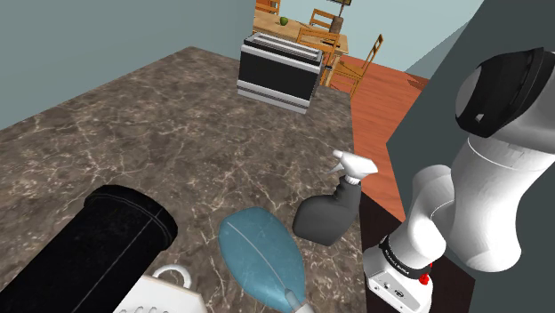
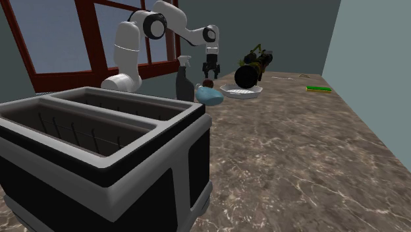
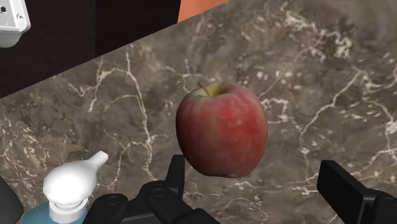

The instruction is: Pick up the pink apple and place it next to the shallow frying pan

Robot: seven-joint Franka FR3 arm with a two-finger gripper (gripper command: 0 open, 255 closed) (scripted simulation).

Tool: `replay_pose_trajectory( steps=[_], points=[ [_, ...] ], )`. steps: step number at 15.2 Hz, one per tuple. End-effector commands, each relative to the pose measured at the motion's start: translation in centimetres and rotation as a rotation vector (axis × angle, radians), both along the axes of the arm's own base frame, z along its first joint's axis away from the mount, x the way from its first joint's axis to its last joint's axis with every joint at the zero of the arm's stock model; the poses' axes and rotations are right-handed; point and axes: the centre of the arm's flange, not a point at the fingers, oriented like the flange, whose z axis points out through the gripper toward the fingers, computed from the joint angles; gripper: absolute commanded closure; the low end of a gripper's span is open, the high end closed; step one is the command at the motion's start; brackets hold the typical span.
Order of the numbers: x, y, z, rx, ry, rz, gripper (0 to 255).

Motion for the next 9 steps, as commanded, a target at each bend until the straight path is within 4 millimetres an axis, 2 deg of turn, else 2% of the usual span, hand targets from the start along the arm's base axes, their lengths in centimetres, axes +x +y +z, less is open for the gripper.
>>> replay_pose_trajectory(
  steps=[1,2,9],
  points=[
    [-0.2,0.3,2.1,-0.001,0.000,0.000,0],
    [-0.4,0.4,3.2,-0.001,0.000,0.000,0],
    [-0.4,0.4,3.2,-0.001,0.000,0.000,0]
  ],
)
